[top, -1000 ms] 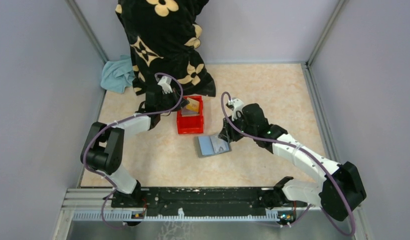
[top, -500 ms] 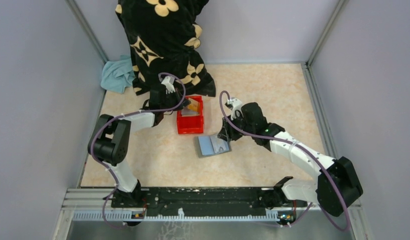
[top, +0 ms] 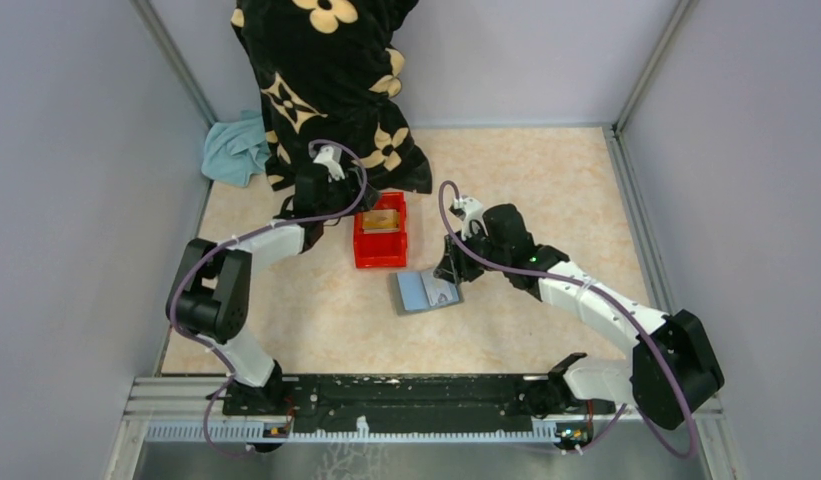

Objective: Take the credit cards out of the card holder

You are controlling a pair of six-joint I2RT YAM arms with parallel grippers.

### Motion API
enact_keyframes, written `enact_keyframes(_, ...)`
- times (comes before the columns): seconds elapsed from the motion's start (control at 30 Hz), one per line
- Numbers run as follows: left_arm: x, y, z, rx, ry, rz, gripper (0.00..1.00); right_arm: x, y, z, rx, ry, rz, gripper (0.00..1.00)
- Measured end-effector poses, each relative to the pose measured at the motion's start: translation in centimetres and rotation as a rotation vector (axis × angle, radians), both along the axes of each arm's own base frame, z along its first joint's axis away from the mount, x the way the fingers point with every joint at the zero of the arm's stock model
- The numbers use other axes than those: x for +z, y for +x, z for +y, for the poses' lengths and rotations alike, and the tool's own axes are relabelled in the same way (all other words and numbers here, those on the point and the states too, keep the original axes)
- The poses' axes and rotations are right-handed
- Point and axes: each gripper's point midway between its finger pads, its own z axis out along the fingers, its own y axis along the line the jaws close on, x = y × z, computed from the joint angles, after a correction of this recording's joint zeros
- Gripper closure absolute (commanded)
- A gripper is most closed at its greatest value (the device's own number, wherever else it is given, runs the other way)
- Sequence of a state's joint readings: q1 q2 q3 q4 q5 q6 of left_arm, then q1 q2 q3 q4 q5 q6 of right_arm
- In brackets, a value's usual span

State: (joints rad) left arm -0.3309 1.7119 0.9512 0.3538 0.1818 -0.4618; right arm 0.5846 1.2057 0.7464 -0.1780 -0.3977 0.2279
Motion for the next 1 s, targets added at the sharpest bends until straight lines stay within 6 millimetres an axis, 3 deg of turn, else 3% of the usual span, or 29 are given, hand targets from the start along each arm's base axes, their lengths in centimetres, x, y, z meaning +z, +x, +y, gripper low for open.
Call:
enact_keyframes(0.2, 2.7, -0.1, 1.9, 0.071, 0.058, -0.063, 0.26, 0.2, -0.1, 0.5, 0.022, 0.021, -0.001, 0.62)
enact_keyframes(0.37, 5.6, -1.4, 2.6, 0.082, 0.054, -0.122, 0.25, 0.3, 0.2, 0.9, 0.026, 0.038, -0.006, 0.65)
enact_keyframes(0.57, 8.3, -5.8, 2.4, 0.053, 0.036, -0.182, 0.24, 0.6, 1.7, 1.1, -0.035, 0.076, -0.06, 0.64)
enact_keyframes(0.77, 7.2, -11.4, 4.3, 0.06, 0.063, -0.187, 0.24, 1.8, 4.6, 0.5, -0.208, 0.175, -0.186, 0.52)
enact_keyframes(0.87, 6.8, -13.4, 5.2, 0.071, 0.071, -0.186, 0.25, 1.4, 5.4, 0.1, -0.282, 0.217, -0.195, 0.53)
enact_keyframes(1.0, 7.6, -15.7, 5.3, 0.065, 0.066, -0.221, 0.27, 0.4, 6.8, 1.4, -0.299, 0.255, -0.149, 0.57)
